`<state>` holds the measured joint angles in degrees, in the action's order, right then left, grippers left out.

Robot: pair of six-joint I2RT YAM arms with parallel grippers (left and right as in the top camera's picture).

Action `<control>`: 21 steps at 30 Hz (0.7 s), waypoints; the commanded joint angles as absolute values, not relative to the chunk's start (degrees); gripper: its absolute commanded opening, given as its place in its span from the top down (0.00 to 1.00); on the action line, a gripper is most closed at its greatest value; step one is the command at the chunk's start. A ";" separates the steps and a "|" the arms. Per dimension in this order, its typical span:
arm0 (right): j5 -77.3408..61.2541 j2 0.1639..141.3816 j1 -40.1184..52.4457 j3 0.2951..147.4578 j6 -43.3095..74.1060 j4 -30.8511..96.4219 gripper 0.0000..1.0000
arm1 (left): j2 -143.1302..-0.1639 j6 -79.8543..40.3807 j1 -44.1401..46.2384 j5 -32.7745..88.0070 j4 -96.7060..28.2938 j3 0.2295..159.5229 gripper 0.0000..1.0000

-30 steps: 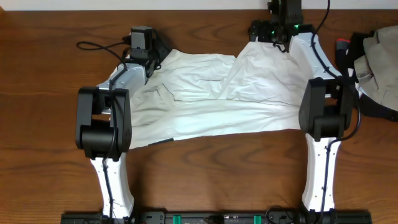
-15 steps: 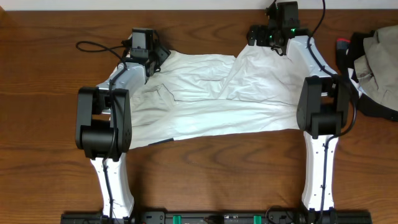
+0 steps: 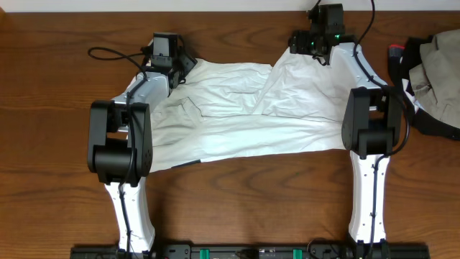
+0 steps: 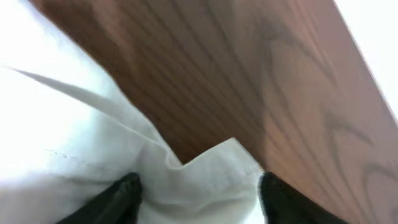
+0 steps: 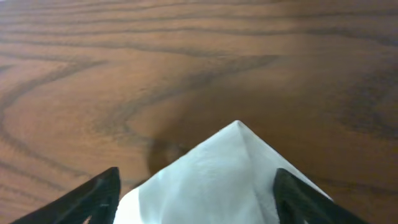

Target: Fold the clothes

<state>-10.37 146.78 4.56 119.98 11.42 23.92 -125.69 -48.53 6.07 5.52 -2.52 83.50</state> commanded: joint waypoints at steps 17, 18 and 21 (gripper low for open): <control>3.55 150.04 5.96 120.27 10.11 27.70 0.51 | -126.26 -48.73 5.98 4.21 -3.84 83.81 0.48; 3.92 150.04 6.04 120.27 9.67 27.97 0.52 | -126.26 -48.73 5.98 4.21 -3.84 83.81 0.48; 4.49 150.15 6.46 120.27 8.64 28.49 0.61 | -126.26 -48.73 5.98 4.21 -3.84 83.81 0.48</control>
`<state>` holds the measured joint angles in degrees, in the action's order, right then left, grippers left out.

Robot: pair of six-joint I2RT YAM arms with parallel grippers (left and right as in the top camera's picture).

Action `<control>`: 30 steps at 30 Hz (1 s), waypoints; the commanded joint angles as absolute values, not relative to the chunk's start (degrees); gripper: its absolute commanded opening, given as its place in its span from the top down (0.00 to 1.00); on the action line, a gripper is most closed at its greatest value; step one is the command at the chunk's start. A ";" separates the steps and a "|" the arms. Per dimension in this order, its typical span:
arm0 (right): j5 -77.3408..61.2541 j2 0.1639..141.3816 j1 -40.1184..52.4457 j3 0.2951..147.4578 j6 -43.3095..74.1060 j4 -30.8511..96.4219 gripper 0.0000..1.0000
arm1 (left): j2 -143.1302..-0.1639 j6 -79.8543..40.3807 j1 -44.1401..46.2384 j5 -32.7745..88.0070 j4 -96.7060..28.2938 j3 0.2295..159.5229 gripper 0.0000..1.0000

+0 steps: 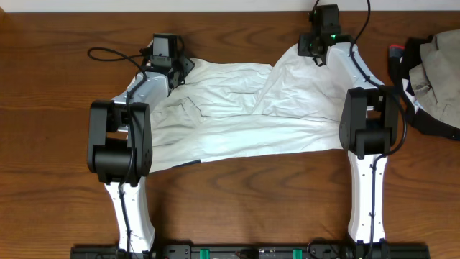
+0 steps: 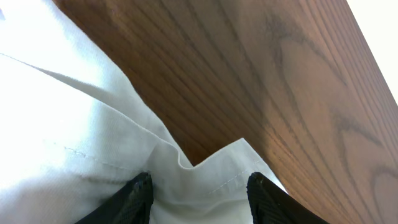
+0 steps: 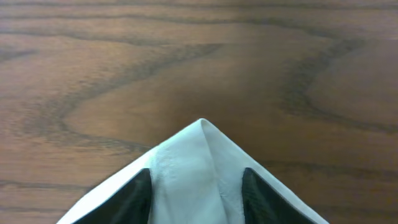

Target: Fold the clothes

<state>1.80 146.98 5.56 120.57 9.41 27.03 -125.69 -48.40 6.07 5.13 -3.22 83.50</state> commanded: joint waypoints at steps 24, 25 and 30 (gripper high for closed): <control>4.99 147.02 6.81 126.45 8.73 32.40 0.99 | -125.73 -45.67 5.98 7.51 -0.38 83.83 0.94; 4.99 146.76 6.81 126.80 8.71 32.86 0.99 | -125.56 -45.65 5.98 7.51 -0.38 83.83 0.94; 5.15 144.73 6.66 127.20 8.73 35.79 0.99 | -124.05 -45.60 5.93 7.97 -1.39 83.83 0.94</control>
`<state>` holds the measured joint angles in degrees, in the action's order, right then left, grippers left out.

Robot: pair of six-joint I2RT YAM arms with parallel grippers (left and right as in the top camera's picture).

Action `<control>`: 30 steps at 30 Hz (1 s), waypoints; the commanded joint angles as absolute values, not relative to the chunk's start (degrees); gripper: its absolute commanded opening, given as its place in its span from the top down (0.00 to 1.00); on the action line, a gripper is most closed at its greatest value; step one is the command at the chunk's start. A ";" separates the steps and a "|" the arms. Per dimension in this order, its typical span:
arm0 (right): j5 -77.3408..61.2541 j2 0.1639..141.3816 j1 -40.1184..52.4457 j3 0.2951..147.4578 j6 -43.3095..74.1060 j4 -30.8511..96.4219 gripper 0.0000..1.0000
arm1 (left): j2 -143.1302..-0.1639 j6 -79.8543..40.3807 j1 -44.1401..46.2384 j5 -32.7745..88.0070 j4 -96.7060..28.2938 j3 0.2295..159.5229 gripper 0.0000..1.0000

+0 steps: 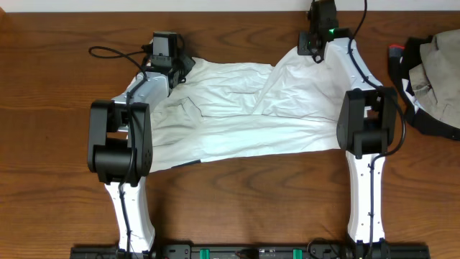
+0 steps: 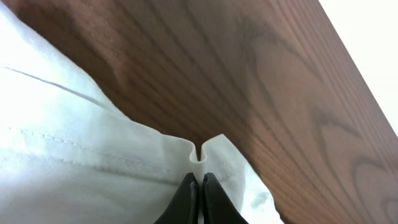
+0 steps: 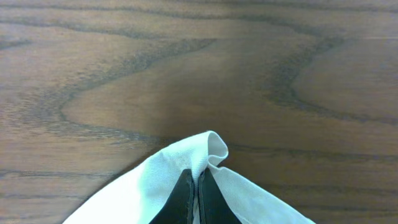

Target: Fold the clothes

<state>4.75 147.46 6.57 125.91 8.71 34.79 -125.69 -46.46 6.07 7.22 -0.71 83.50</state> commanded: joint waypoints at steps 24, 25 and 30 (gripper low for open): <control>5.80 135.26 6.79 127.20 12.82 53.47 0.99 | -112.81 -37.10 5.13 8.34 -21.89 83.83 0.94; 5.80 134.93 6.76 127.20 12.84 54.65 0.99 | -112.75 -37.08 4.89 8.36 -22.79 83.83 0.94; 6.20 133.03 6.76 127.20 14.83 59.53 0.99 | -111.61 -37.01 3.14 8.34 -28.73 83.83 0.94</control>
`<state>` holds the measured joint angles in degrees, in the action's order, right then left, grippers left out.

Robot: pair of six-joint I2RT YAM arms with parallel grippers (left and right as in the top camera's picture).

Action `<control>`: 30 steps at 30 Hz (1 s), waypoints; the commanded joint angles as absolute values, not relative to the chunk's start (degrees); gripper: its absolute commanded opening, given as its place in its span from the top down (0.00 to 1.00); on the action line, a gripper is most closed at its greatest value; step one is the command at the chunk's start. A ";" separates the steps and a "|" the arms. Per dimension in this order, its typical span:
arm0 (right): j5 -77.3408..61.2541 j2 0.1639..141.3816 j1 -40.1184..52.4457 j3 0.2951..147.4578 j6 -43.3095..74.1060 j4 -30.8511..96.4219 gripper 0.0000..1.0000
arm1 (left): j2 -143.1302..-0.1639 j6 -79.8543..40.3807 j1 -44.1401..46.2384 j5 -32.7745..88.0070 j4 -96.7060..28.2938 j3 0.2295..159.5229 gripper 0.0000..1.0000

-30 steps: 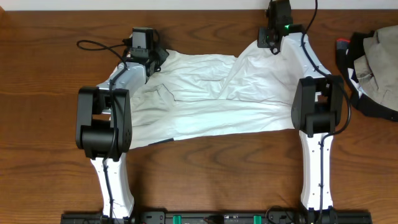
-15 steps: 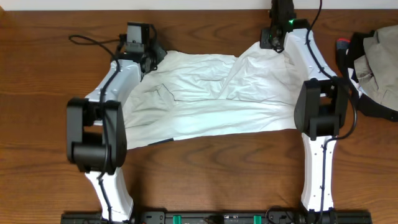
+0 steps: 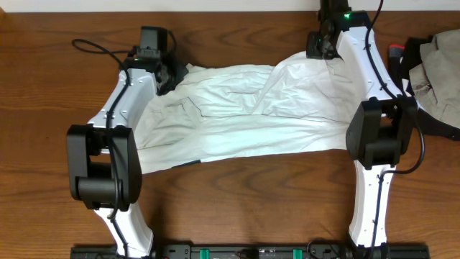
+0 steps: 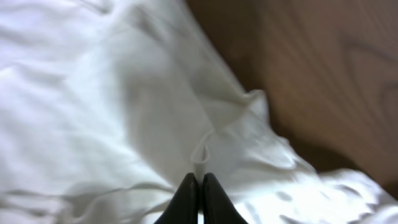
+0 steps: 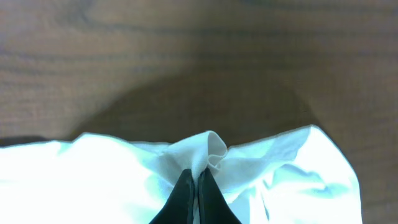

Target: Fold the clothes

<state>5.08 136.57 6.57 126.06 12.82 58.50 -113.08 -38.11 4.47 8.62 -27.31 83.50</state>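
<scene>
A white garment point(image 3: 244, 108) lies spread and wrinkled across the wooden table point(image 3: 237, 194). My left gripper point(image 3: 167, 72) is at its far left corner, shut on a pinch of the white cloth point(image 4: 205, 149). My right gripper point(image 3: 321, 44) is at the far right corner, shut on a raised fold of the same cloth point(image 5: 208, 146). Both held corners are lifted off the wood, and the cloth hangs down from them.
A heap of grey-beige clothes point(image 3: 435, 68) with a dark strap sits at the right edge of the table. A black cable point(image 3: 97, 47) trails by the left arm. The table's far edge runs just behind both grippers.
Both grippers, shut on the garment's far corners, have risen from the table; the cloth now hangs beneath them. The left arm has swung outward to the left, the right one slightly right.
Both grippers stood open around the garment's two far corners lying on the wood. Their jaws then narrowed, and then were shut on the corners. Now both corners are held up off the table.
</scene>
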 commanded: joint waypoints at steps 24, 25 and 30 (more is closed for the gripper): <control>21.74 128.57 5.52 127.20 23.64 78.24 0.99 | -107.66 -28.08 -3.64 8.32 -42.65 83.81 0.94; 22.33 128.09 5.19 127.20 23.79 78.41 0.99 | -107.66 -28.08 -3.64 8.32 -42.65 83.81 0.94; 22.61 126.39 2.44 127.20 23.75 79.20 0.99 | -107.66 -28.10 -4.51 8.32 -42.68 83.81 0.94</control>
